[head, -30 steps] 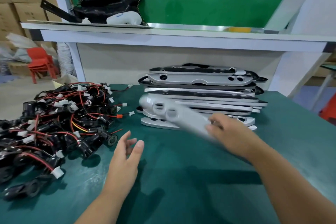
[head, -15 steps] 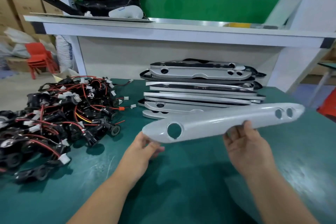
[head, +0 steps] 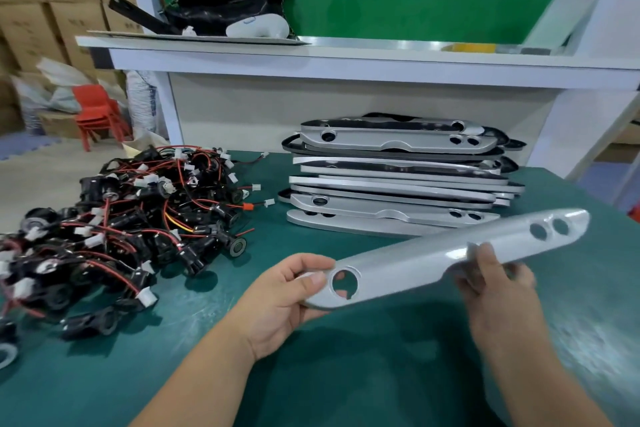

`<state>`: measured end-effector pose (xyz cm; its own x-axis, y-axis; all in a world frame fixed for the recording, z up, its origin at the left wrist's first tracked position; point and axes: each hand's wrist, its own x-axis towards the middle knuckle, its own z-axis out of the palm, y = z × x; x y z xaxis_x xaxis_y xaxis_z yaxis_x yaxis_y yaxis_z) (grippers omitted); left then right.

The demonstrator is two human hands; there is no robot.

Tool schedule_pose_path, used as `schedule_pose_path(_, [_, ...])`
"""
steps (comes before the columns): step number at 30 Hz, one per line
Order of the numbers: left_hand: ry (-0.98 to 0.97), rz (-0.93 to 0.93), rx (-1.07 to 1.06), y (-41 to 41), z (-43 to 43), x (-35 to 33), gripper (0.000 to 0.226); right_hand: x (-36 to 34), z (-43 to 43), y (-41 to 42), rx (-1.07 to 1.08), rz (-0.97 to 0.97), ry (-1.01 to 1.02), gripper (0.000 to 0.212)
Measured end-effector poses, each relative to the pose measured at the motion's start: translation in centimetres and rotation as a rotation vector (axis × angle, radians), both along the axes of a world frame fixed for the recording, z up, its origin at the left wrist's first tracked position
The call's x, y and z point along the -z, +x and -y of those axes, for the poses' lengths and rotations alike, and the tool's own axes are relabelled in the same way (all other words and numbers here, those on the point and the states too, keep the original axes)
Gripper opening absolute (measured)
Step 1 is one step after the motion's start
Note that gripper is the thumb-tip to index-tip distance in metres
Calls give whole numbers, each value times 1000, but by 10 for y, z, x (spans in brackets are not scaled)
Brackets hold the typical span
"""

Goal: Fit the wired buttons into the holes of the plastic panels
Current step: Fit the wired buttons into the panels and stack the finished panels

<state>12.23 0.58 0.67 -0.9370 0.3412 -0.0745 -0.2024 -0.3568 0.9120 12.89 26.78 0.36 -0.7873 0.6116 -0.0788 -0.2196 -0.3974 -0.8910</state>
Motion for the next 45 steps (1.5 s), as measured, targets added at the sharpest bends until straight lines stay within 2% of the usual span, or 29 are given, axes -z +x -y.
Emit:
schedule_pose_path(2, [-25, -48, -79, -1, 3, -3, 21, -4, -15, 6, 283, 160, 346, 89])
schedule_pose_path(3, [-27, -75, -103, -2, 7, -5, 26, -7, -25, 10, 401, 156, 545, 102])
schedule_pose_path(5, [-30, -115, -119, -3, 15, -7, 32, -12, -39, 19, 434, 126, 1013, 106])
schedule_pose_path(7, [-20, -127, -126, -4, 21, -10, 33, -11, -42, 22, 223, 217, 1485, 101])
schedule_pose_path(8, [-18, -129, -131, -5, 24, -12, 33, -10, -40, 23, 63, 296, 1659, 102])
schedule_pose_path(10, [-24, -151, -119, -6, 29, -12, 31, -11, -36, 27, -224, 489, 1811, 106])
schedule_pose_path(13, [-5, -139, -97, -5, 32, -11, 24, -12, -36, 27, -325, 537, 1825, 100])
schedule_pose_path(16, [-60, -84, -222, -7, 30, -11, 25, -10, -27, 26, -376, 483, 1878, 87])
schedule_pose_path(17, [-161, -76, -332, -9, 30, -11, 25, -8, -23, 26, -376, 462, 1875, 84])
schedule_pose_path(18, [-343, -109, -490, -12, 32, -10, 27, -6, -21, 26, -357, 441, 1866, 81])
schedule_pose_path(20, [-883, -276, -873, -19, 44, -6, 31, -3, -20, 25, -286, 425, 1851, 78])
schedule_pose_path(21, [-1092, -323, -988, -21, 52, -4, 36, -3, -21, 24, -253, 436, 1846, 77])
schedule_pose_path(22, [-1230, -261, -981, -23, 60, -3, 44, -2, -22, 23, -224, 452, 1835, 76])
schedule_pose_path(24, [-1402, -26, -778, -25, 70, 2, 55, -2, -25, 22, -170, 482, 1789, 76])
schedule_pose_path(26, [-1521, 86, -602, -25, 71, 8, 56, -2, -29, 22, -119, 505, 1747, 75])
schedule_pose_path(31, [-1335, -29, -814, -24, 64, 2, 33, -1, -32, 21, -8, 568, 1723, 70])
schedule_pose_path(35, [-1097, -250, -1038, -15, 55, -7, 22, 1, -32, 19, 27, 603, 1717, 67])
schedule_pose_path(37, [-923, -421, -1195, -10, 56, -14, 17, 2, -33, 18, 52, 595, 1705, 66])
schedule_pose_path(40, [-758, -845, -1357, 0, 54, -21, 13, 3, -33, 17, 82, 584, 1690, 66])
schedule_pose_path(42, [-655, -1059, -1270, 3, 47, -20, 12, 4, -34, 17, 86, 582, 1685, 65])
schedule_pose_path(43, [-593, -1110, -1181, 4, 40, -20, 20, 4, -34, 16, 81, 586, 1686, 65])
schedule_pose_path(45, [-447, -1098, -945, 8, 25, -19, 34, 4, -34, 16, 65, 597, 1690, 66])
